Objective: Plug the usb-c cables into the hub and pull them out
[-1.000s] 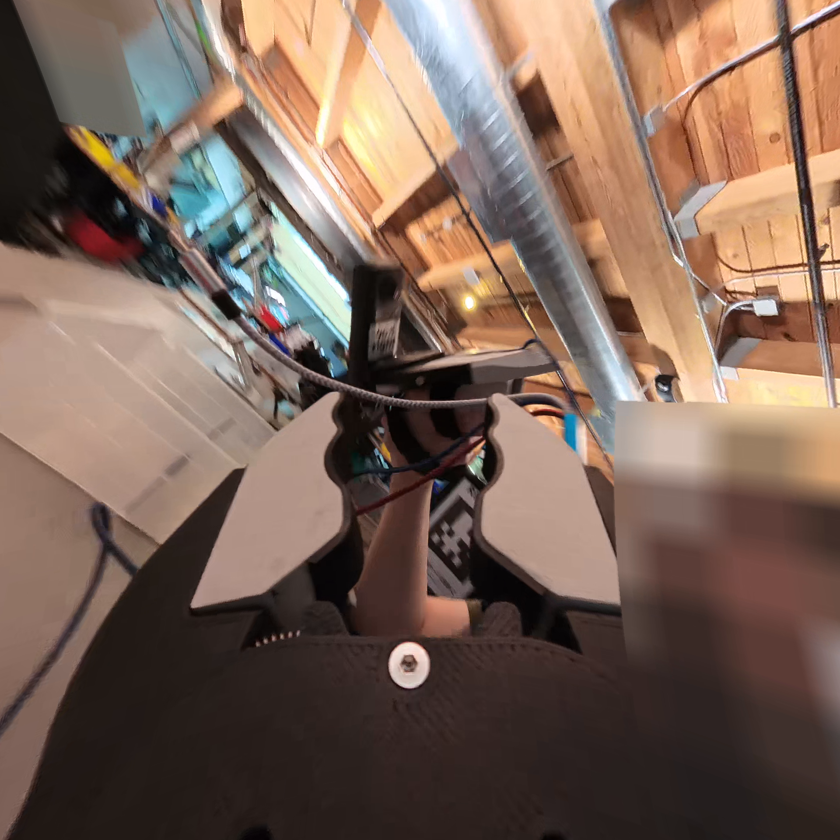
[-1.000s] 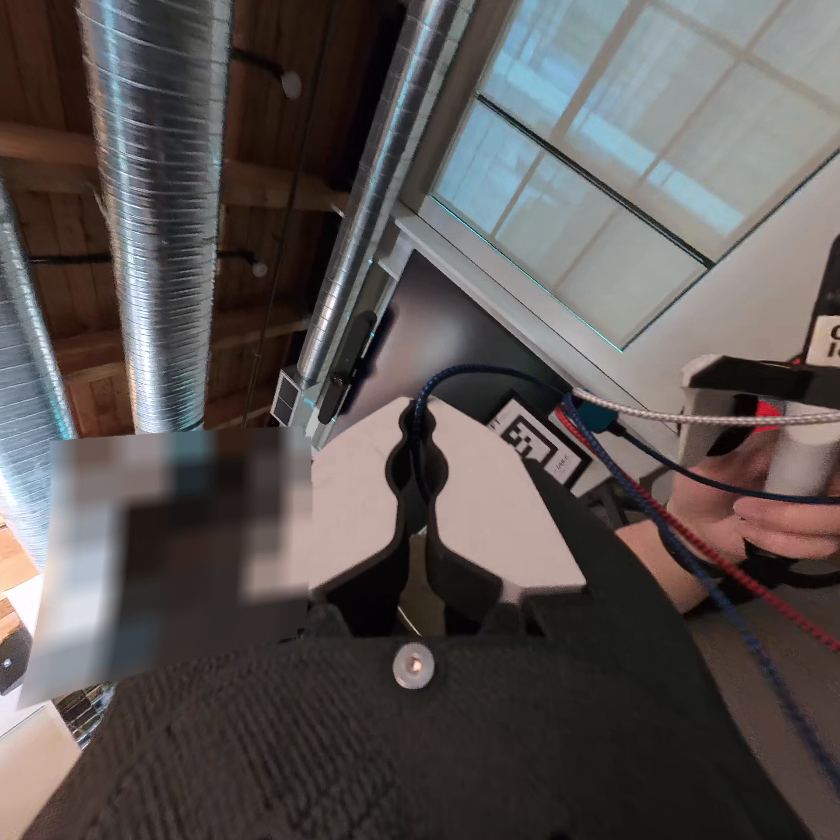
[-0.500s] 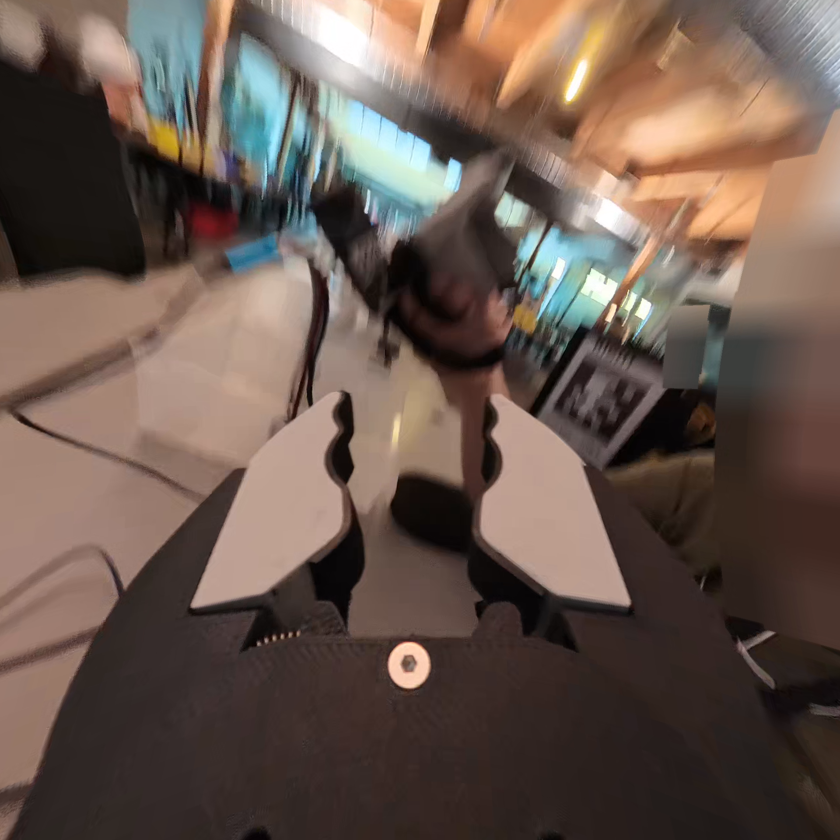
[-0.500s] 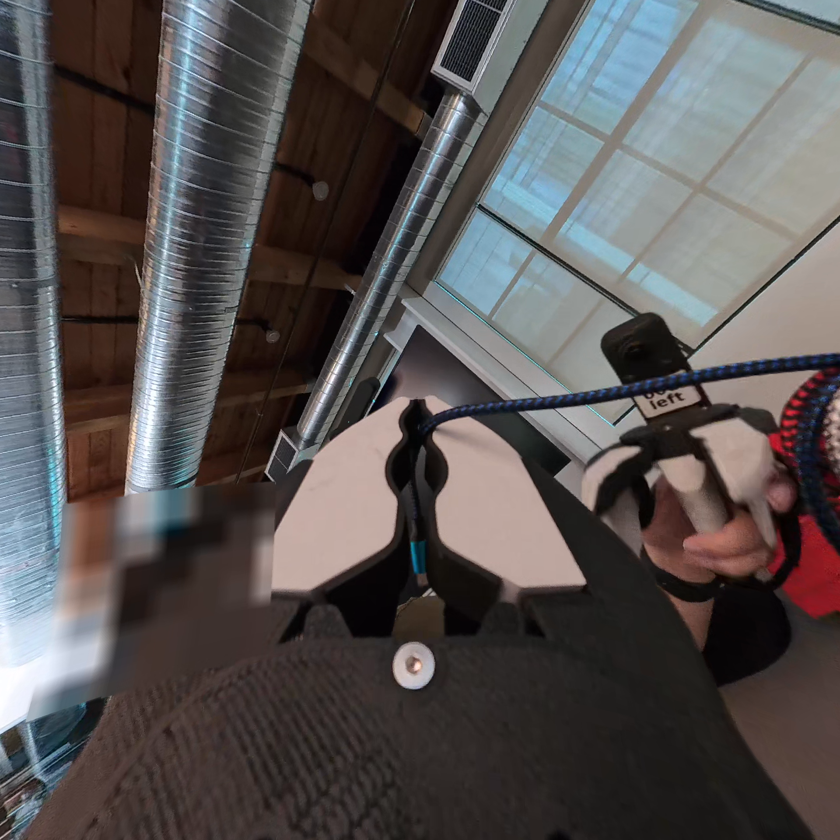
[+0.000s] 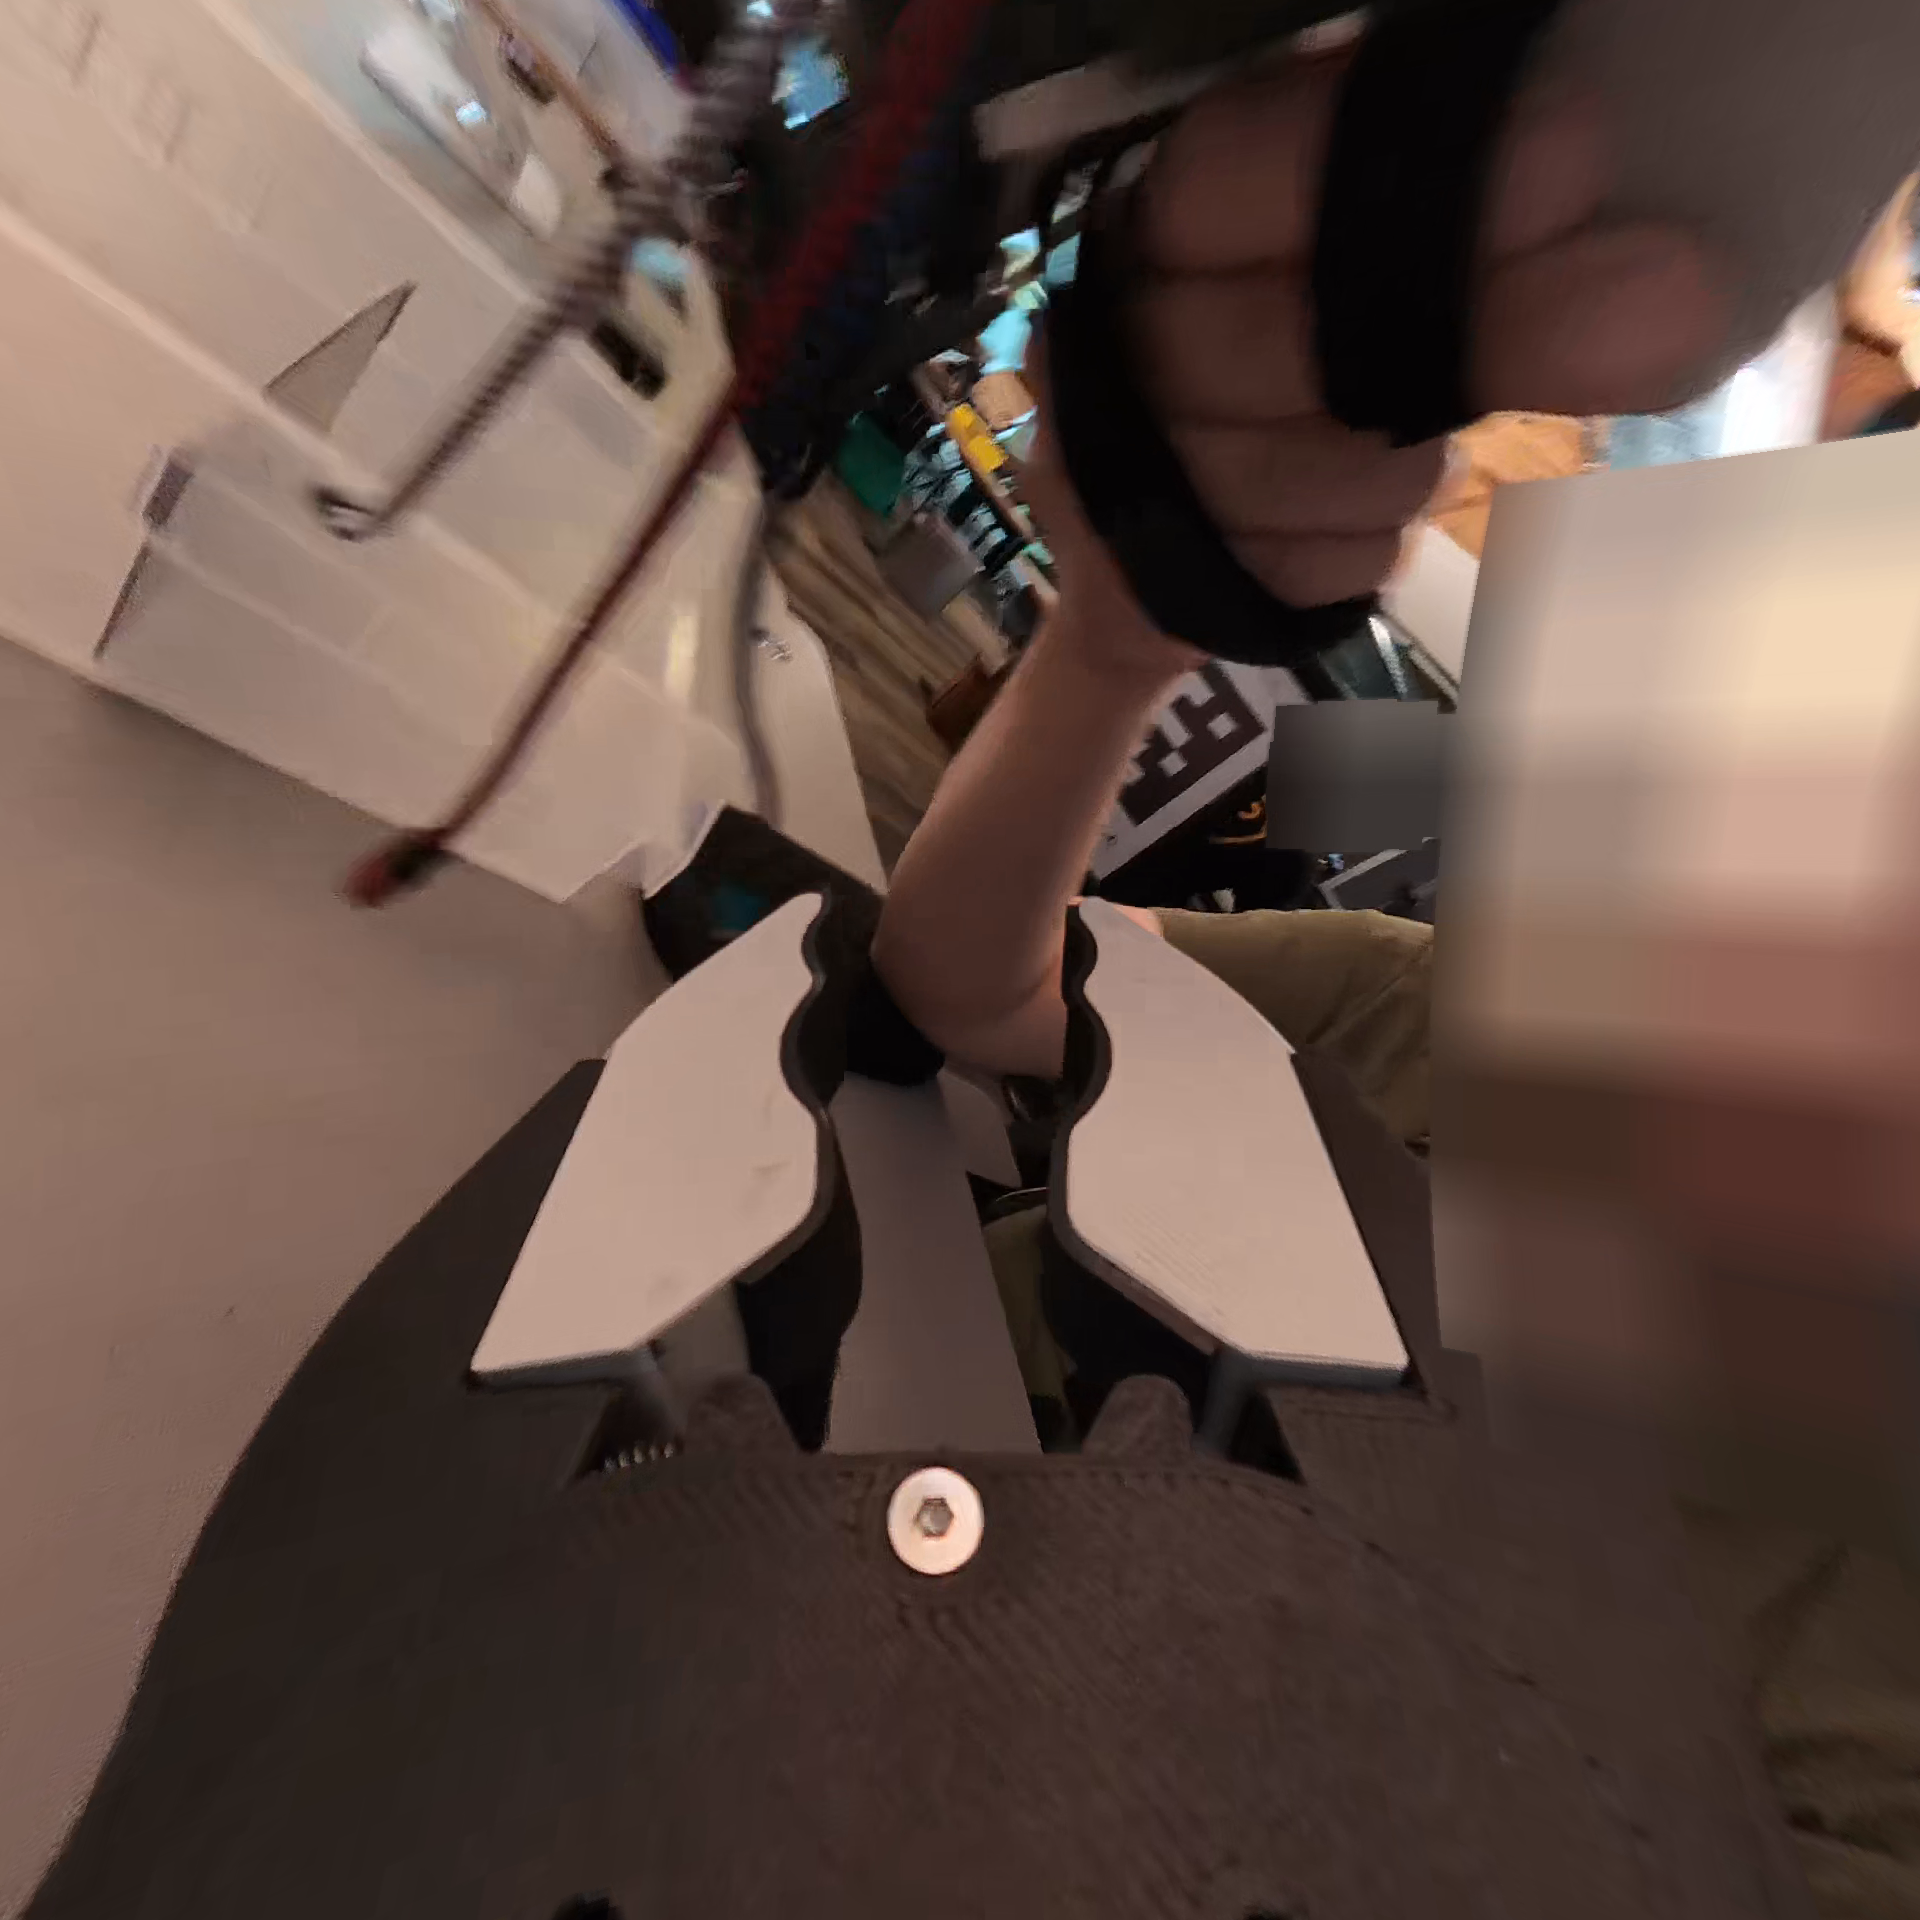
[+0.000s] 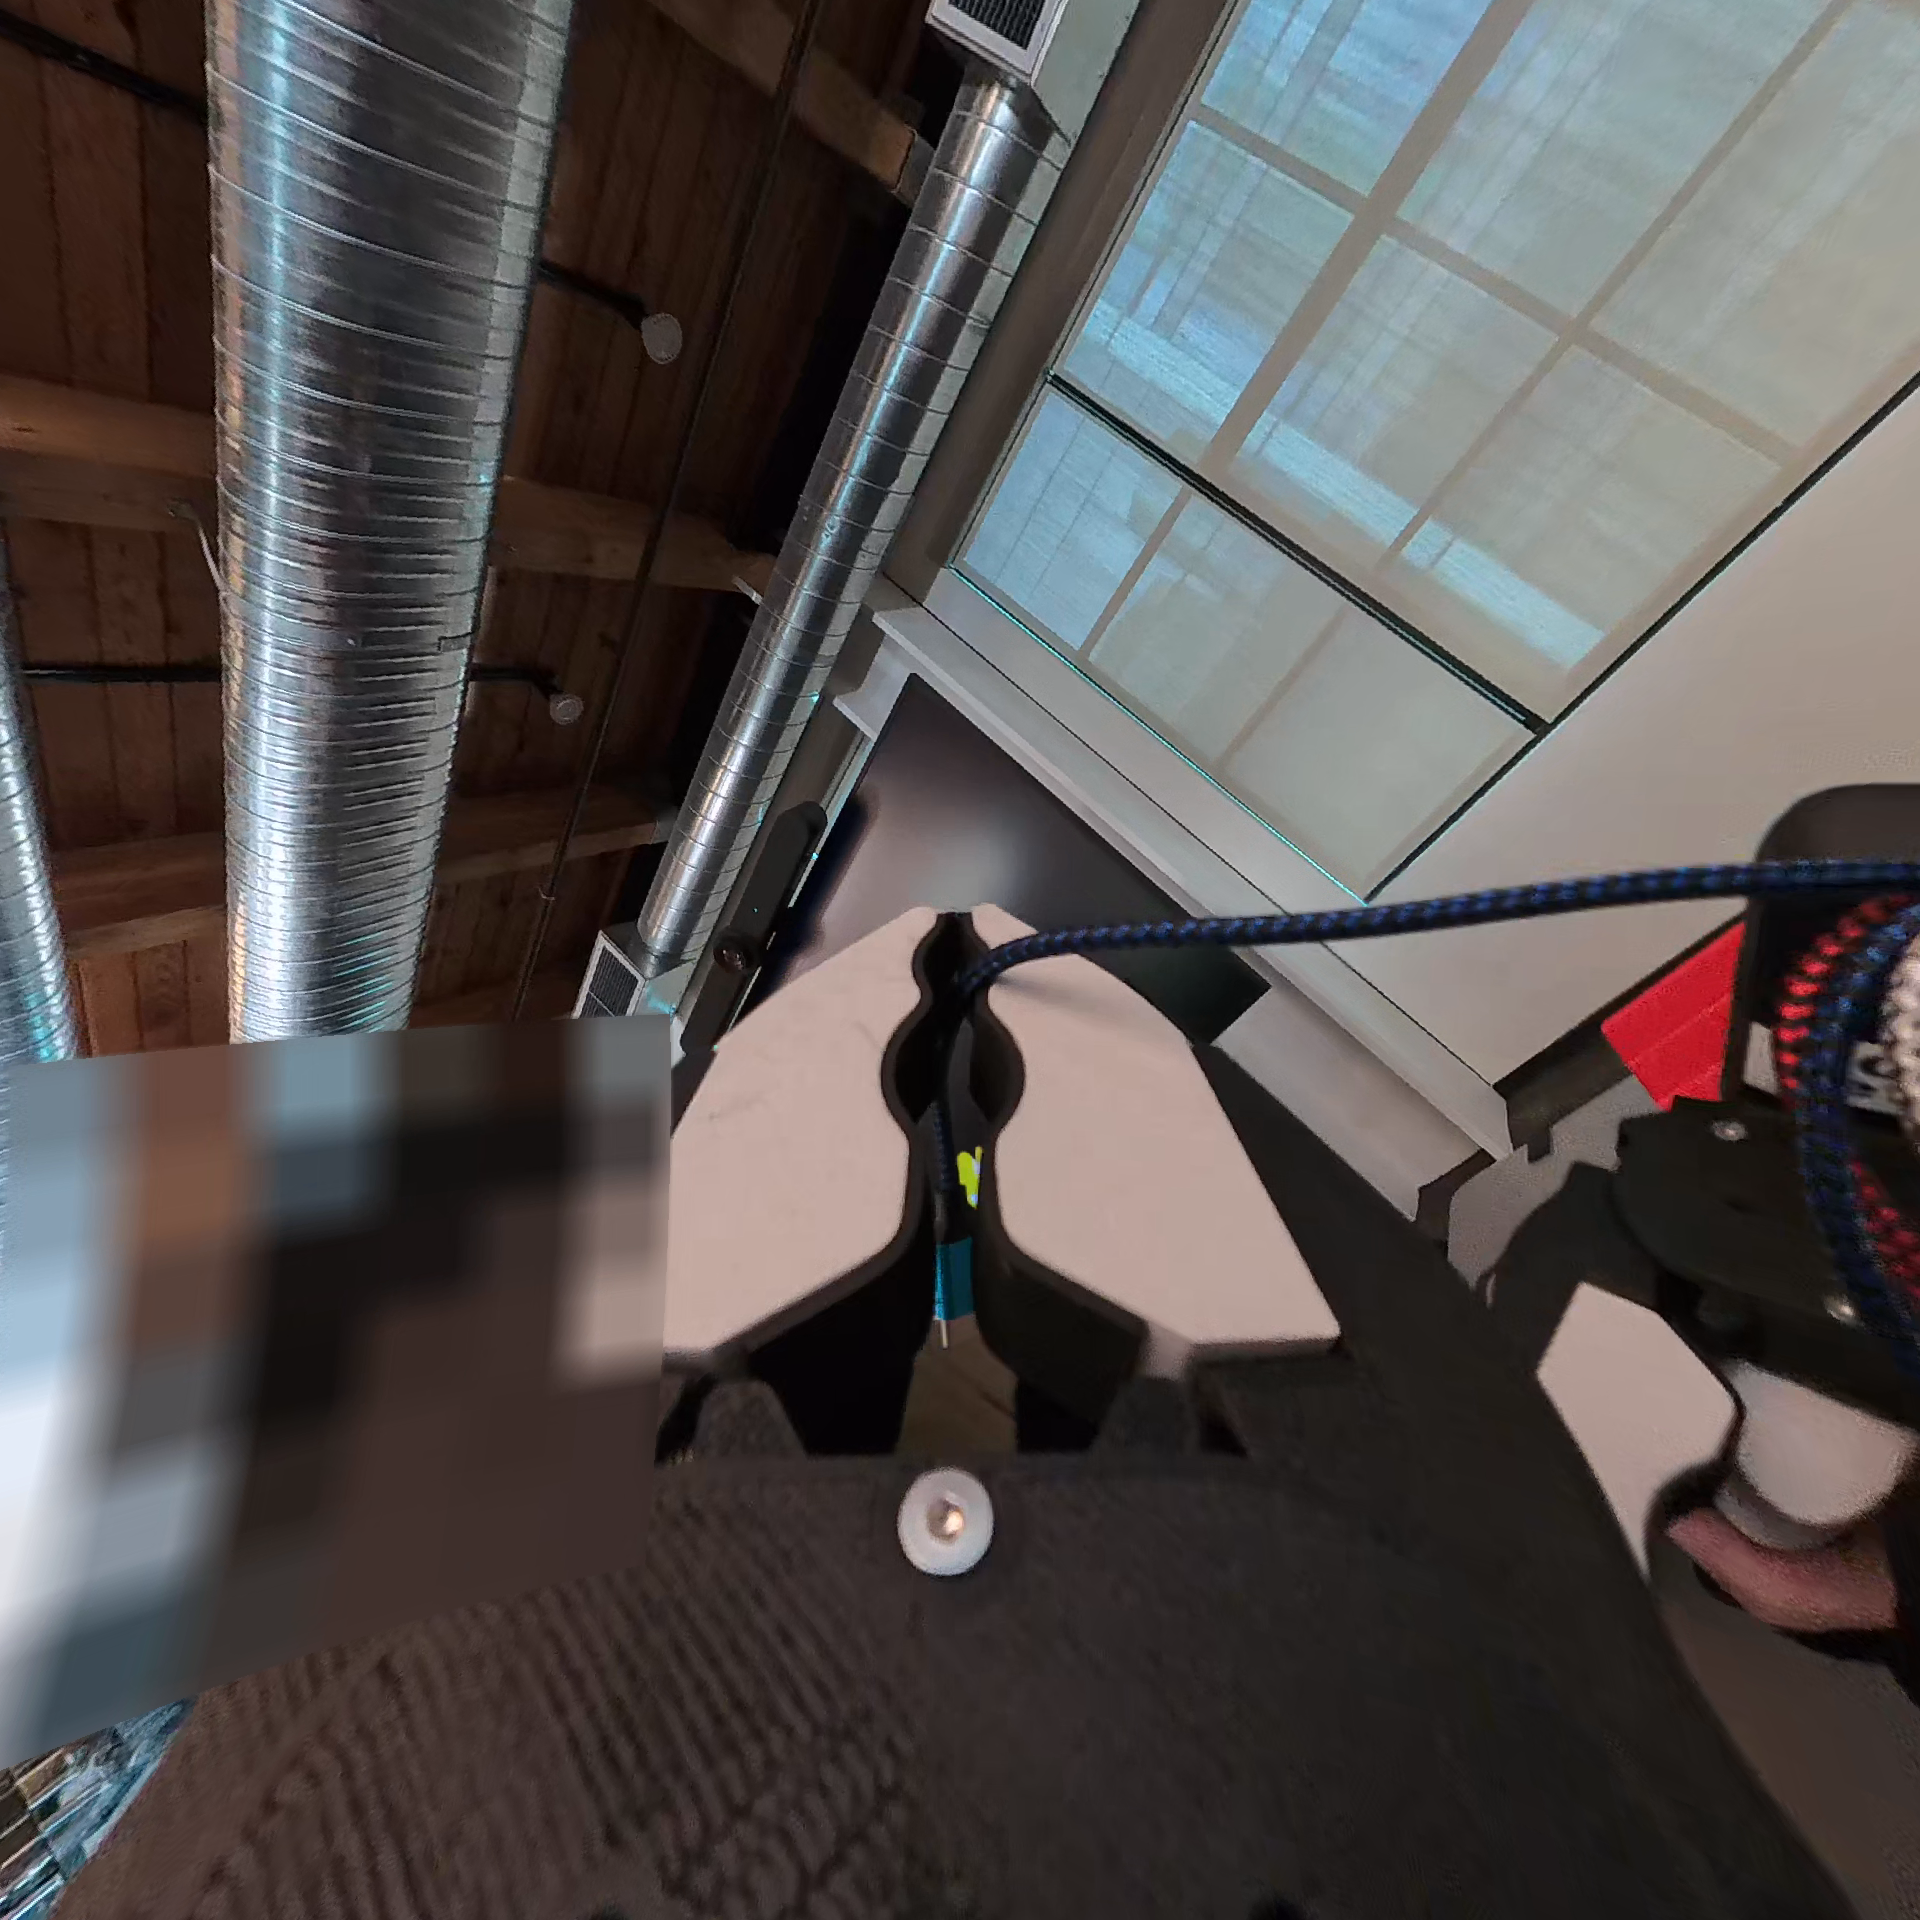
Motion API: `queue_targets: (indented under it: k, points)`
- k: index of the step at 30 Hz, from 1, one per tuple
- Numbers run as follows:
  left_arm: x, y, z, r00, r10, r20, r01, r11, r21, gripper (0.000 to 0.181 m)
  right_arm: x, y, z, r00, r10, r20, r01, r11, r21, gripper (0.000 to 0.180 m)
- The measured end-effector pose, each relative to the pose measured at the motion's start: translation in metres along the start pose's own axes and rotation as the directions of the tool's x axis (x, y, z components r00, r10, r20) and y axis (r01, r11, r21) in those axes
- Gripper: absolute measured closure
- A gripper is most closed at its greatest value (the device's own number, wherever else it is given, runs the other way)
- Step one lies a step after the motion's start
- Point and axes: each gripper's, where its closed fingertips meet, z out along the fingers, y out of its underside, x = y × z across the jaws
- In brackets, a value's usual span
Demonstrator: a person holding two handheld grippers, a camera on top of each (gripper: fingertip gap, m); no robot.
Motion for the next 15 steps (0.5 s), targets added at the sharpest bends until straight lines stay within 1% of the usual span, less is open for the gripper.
queue_targets:
  k: [3,6,8,11,12,13,15]
  points:
    - [-0.010,0.005,0.008,0.998,-0.045,0.051,0.046,0.999,-0.012,0.140,0.002,0.005,0.006,1.000,-0.002,-0.003,0.002,1.000,-0.019,0.180]
    - [-0.018,0.008,0.014,0.995,-0.052,0.080,0.053,0.999,-0.011,0.134,0.007,0.013,0.013,1.000,-0.014,-0.022,0.013,0.999,-0.042,0.180]
    - [-0.020,0.004,0.015,0.995,-0.060,0.080,0.059,0.998,0.019,0.133,0.010,0.019,0.019,1.000,-0.013,-0.028,0.011,0.998,-0.063,0.180]
    - [-0.025,-0.004,0.010,0.993,-0.090,0.079,0.082,0.991,0.102,0.145,0.013,0.025,0.025,1.000,0.000,-0.022,-0.002,0.996,-0.089,0.180]
    - [-0.027,-0.006,0.008,0.993,-0.089,0.077,0.080,0.989,0.123,0.157,0.014,0.026,0.026,1.000,0.001,-0.023,-0.003,0.996,-0.094,0.180]
    - [-0.028,-0.008,0.005,0.993,-0.085,0.075,0.074,0.987,0.140,0.177,0.015,0.027,0.026,1.000,0.001,-0.024,-0.003,0.995,-0.098,0.180]
    - [-0.030,-0.010,0.001,0.992,-0.083,0.090,0.068,0.985,0.157,0.178,0.015,0.026,0.025,1.000,-0.001,-0.024,-0.001,0.995,-0.100,0.180]
